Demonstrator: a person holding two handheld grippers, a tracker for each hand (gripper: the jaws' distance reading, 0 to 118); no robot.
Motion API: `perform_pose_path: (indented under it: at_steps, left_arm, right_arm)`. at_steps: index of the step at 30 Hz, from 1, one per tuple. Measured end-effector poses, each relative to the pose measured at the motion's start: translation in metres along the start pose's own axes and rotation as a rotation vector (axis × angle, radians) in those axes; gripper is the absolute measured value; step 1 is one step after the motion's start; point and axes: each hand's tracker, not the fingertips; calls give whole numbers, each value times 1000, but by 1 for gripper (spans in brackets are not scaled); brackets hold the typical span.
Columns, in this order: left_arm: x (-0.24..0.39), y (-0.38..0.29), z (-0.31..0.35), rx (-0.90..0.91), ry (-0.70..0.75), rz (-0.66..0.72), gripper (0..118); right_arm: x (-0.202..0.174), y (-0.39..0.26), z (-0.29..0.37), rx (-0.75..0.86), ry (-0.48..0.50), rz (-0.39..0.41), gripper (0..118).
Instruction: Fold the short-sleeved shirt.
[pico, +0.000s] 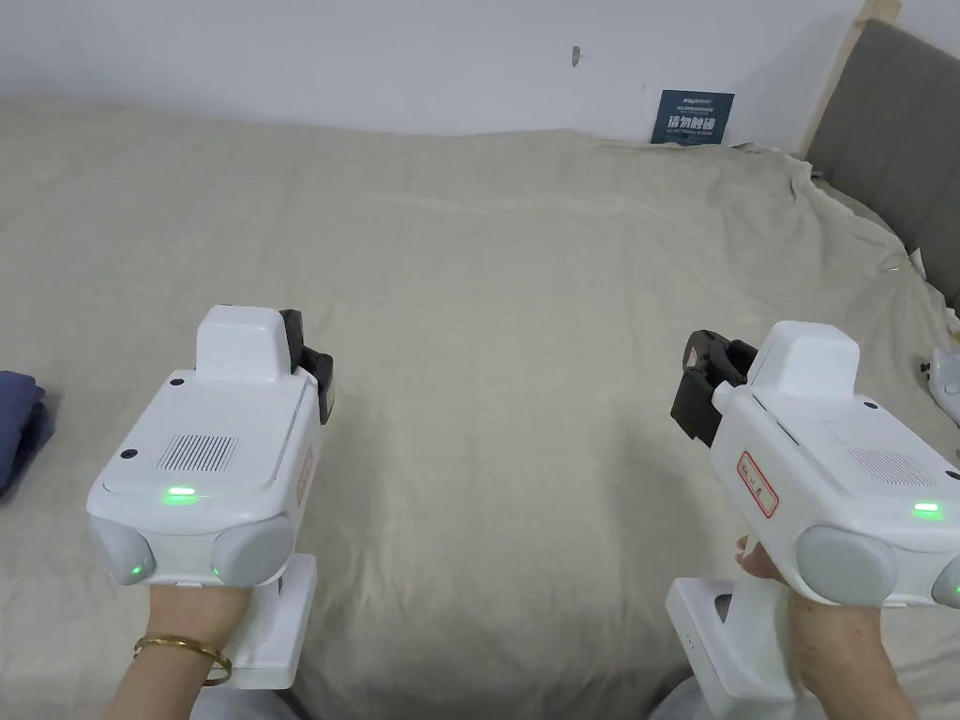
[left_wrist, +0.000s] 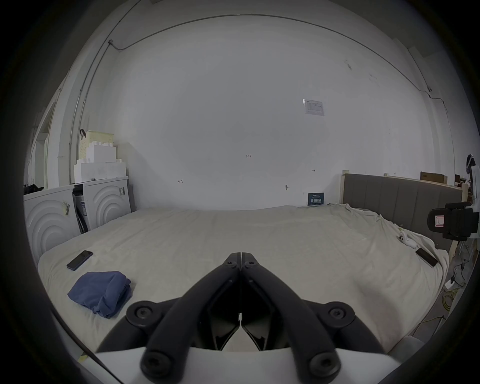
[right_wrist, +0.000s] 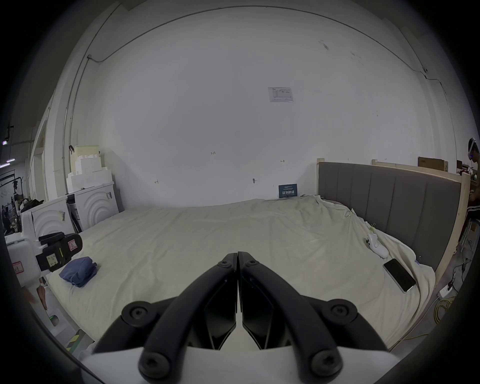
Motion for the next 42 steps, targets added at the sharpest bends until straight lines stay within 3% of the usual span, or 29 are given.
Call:
perform_pose_path:
  at_steps: [24,25,26,27,28,30,31,34,38,42]
  left_arm:
    - [3,0,-1,-12,-9,27,0]
    - [2,1,-1,-16,-13,45,4]
    - [1,2,-1,-23,-10,54,13]
    - [0,4,-1,-23,-21,62,29]
    - [-1,6,0,-25,-28,70,62]
    - [-1,10,0,-29,-31,69,106]
    - [-1,11,1,-27,-31,67,118]
    - [0,20,5,-21,-29,85,118]
    - [0,27,7,-42,-8,136,118]
    - [1,23,12,-50,9,130,118]
  right_arm:
    - [1,1,0,-19,13,-36,3]
    - [1,3,2,-10,18,-67,15]
    - [3,5,2,-9,8,-71,41]
    - [4,8,2,-25,23,-81,77]
    - [4,12,1,-34,19,-89,113]
    - [4,20,7,3,54,-114,116]
    - [6,25,8,-12,45,-108,117]
    - [4,40,10,-67,52,-100,118]
    - [-1,59,9,-253,-21,-117,117]
    - [-13,65,13,-380,-66,-62,117]
